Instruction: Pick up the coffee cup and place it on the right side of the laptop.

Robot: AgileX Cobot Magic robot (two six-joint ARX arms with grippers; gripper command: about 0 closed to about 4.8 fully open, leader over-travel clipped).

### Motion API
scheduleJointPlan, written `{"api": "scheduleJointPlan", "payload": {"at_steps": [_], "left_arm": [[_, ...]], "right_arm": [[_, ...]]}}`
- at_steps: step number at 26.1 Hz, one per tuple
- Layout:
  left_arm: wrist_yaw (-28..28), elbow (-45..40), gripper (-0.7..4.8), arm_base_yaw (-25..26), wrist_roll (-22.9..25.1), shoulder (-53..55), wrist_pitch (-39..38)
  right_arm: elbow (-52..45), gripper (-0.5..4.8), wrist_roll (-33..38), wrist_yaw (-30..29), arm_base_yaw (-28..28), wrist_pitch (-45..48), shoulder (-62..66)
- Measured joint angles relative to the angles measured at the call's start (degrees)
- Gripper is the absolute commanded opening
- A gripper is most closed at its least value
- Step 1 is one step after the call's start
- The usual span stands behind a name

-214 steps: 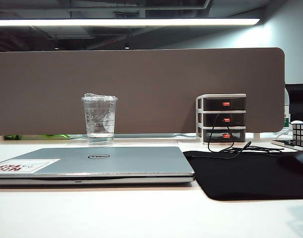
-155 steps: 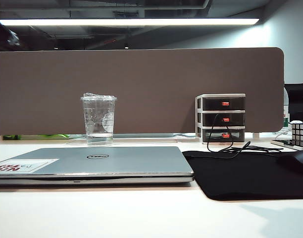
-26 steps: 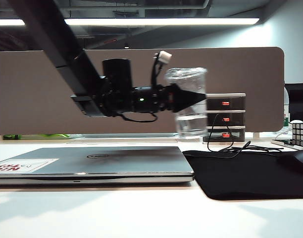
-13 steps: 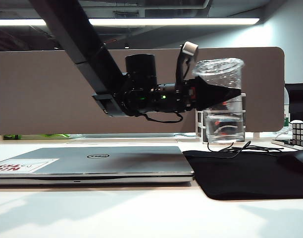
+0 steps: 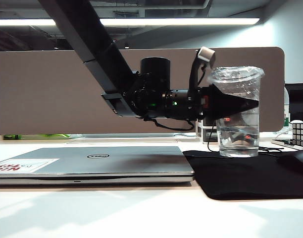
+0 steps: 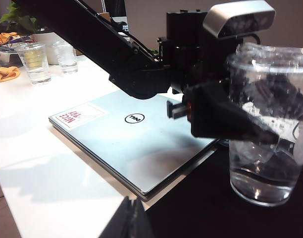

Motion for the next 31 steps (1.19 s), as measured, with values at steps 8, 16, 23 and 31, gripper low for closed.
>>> {"api": "scheduleJointPlan", "payload": {"at_steps": [8, 16, 23, 31], "left_arm": [[-0.1, 0.0, 3.31, -1.1, 6.6, 0.0, -5.3], [-0.9, 0.0, 3.31, -1.0, 7.3, 0.9, -5.6], [-1.2, 0.0, 3.31, -1.0, 8.7, 1.2, -5.3], [-1.6, 0.0, 3.31, -1.1, 8.7, 1.3, -5.2]], "right_arm": [[0.0, -0.01, 0.0, 0.0, 0.0, 0.0, 0.0], [0.0, -0.01, 0.0, 0.0, 0.0, -5.6, 0.0], [0.0, -0.01, 0.0, 0.1, 0.0, -5.6, 0.0], [0.0, -0.01, 0.0, 0.1, 0.0, -5.6, 0.0]]}}
